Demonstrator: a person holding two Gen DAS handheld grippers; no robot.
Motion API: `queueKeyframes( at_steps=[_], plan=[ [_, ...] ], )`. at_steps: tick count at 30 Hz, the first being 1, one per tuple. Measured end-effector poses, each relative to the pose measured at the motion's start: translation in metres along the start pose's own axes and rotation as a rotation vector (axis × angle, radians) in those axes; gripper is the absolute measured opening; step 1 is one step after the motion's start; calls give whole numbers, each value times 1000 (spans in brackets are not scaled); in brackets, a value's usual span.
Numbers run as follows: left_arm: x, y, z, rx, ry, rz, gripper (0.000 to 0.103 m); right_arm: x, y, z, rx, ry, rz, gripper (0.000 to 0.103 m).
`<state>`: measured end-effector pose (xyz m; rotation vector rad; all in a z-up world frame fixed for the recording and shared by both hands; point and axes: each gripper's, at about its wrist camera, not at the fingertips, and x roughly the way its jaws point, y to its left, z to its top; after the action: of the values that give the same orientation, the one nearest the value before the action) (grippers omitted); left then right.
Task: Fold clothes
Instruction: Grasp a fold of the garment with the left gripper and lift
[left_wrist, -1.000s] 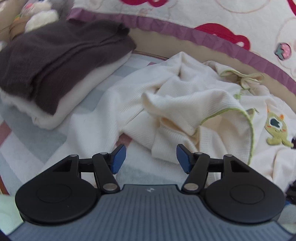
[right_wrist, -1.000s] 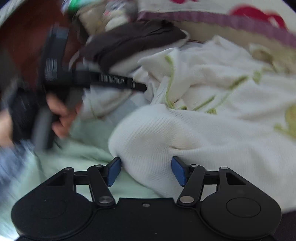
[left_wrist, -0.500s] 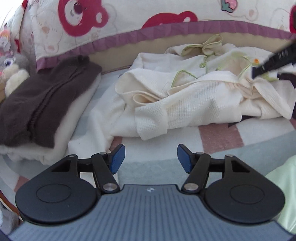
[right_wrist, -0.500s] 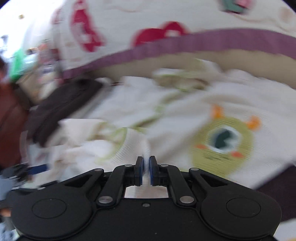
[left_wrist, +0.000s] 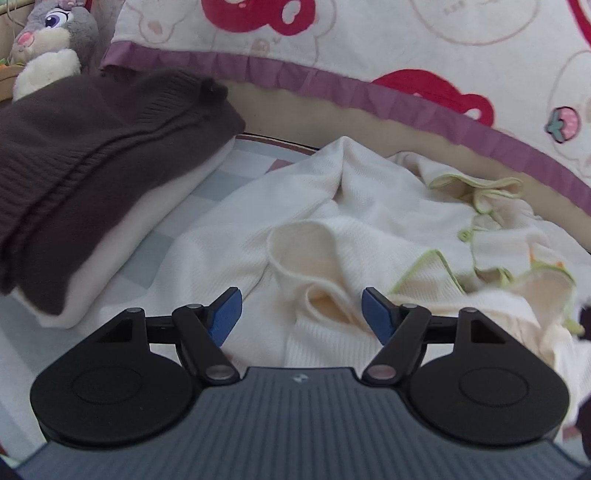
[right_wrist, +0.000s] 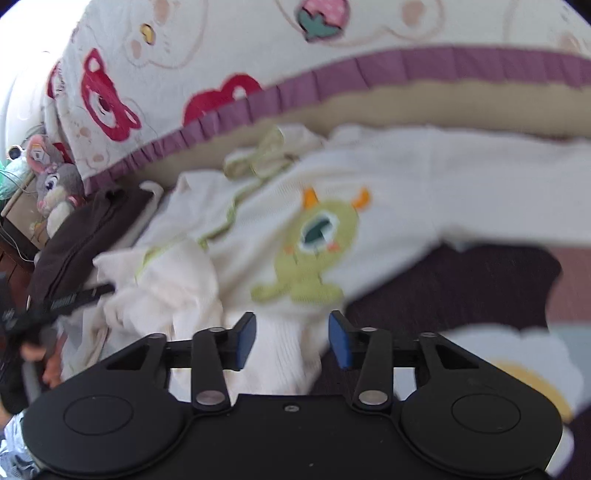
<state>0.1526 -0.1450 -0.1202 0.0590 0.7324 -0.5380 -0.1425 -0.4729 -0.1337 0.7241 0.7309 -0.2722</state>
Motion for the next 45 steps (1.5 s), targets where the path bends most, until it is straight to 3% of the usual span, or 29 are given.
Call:
queueKeyframes(
  at_steps=[3,5,6,7,8,11,14,15,16,18,21,23,28,32,35,36,39,40,43,45],
  plan=[
    [9,-5,3,-29,-60,41,71,6,-41,-14,290,99,55,59],
    [12,-5,2,-47,-46,12,66,4,-50,-19,328,92,59,59],
    [13,-4,1,-51,-26,-14,58,2,-45,-19,285,72,50,59],
    [13,-4,0,-44,-14,-40,26,-1,-38,-18,223,47,38,59],
    [12,-5,-1,-28,-11,-59,12,-2,-28,-16,141,31,23,59],
    [-3,-9,-4,26,-98,-30,12,17,3,-17,-125,54,-5,58],
    [-27,-7,-6,54,-211,23,12,35,15,-17,-191,34,-22,57],
    [-36,-7,-6,62,-240,41,12,34,17,-15,-191,15,8,49],
    [-46,-6,-6,74,-269,54,12,29,19,-14,-196,2,38,10],
    [-73,-6,-9,107,-322,66,12,13,22,-10,-199,-18,104,7],
    [-114,-7,-15,160,-362,85,11,-30,20,-5,-81,-49,232,7],
    [-138,-5,-19,166,-354,89,11,-61,21,-3,-52,-64,280,7],
    [-188,9,-28,121,-322,76,10,-137,20,7,-75,-68,261,6],
    [-206,28,-45,27,-274,65,10,-184,16,9,-58,-52,265,6],
    [-216,43,-60,-51,-231,56,10,-196,11,-8,17,13,359,6],
    [-220,48,-65,-77,-217,52,10,-194,9,-15,25,37,355,6],
    [-226,63,-80,-153,-171,40,10,-164,-5,-36,0,87,174,6],
    [-217,65,-87,-171,-150,33,10,-154,-14,-39,32,94,161,6],
    [-198,61,-93,-173,-124,36,10,-138,-31,-39,127,68,226,6],
    [-201,51,-88,-131,-142,27,9,-148,-19,-31,103,39,300,6]
  ],
)
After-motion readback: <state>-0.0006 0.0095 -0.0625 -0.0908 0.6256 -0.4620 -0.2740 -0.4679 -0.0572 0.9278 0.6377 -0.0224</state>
